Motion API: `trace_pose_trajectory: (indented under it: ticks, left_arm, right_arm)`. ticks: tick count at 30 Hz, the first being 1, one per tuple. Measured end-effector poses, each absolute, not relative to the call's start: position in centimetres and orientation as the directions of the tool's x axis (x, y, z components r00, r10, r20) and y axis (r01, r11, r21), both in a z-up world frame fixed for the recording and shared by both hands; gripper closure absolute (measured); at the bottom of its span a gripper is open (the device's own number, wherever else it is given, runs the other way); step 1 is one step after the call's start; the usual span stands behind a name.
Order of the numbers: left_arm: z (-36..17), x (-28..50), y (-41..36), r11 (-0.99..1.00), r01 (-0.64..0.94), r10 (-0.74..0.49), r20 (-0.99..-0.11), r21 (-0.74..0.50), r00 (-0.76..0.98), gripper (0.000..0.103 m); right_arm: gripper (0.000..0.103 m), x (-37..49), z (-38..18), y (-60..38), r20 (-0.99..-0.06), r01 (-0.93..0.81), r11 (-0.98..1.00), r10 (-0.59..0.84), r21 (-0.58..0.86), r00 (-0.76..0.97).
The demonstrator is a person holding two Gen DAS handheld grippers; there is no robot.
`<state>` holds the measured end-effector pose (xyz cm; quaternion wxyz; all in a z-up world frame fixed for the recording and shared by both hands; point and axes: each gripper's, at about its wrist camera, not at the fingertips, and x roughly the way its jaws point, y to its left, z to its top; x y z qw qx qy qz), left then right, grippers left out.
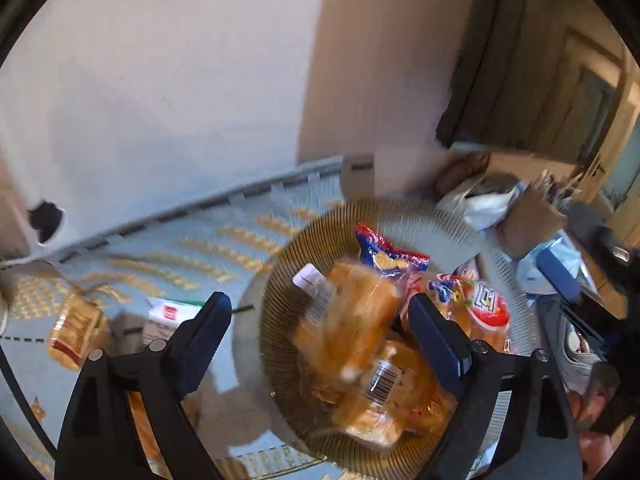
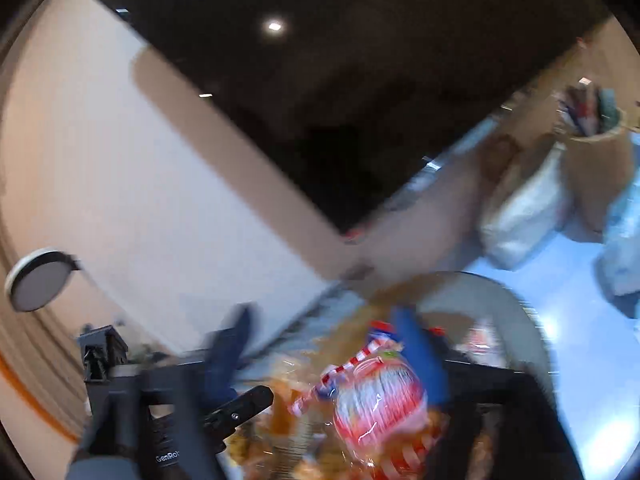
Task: Organize snacks
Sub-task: 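Carry both packs over the amber bowl and open both tools to release them, then move both open tools back to the remaining snacks on the table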
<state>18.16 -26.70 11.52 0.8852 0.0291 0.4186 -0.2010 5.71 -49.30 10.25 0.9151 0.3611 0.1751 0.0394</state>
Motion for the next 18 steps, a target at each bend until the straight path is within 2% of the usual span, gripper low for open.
trace_pose_trajectory:
  ticks: [4, 11, 18]
  left_arm:
    - [10.7, 19.3, -25.7, 0.919, 0.356, -0.352, -0.765, -0.172, 0.539, 0.013]
    - [11.1, 18.7, -24.2, 0.944, 0.322, -0.264, -0.763, -0.078, 0.589, 0.013]
    - [12.9, 18.6, -18.9, 0.966, 0.258, -0.195, -0.736, -0.029, 0.648, 0.013]
  right_arm:
    - [0.012, 5.5, 10.2, -49.6, -0.326, 0.085, 0.760, 0.172, 0.644, 0.929]
    - [0.012, 5.6, 11.3, -47.4, -0.338, 0.081, 0.781, 0.172, 0.619, 0.925]
    - [0.011, 6.3, 14.0, -41.0, -0.339, -0.013, 0.830, 0.242, 0.557, 0.909]
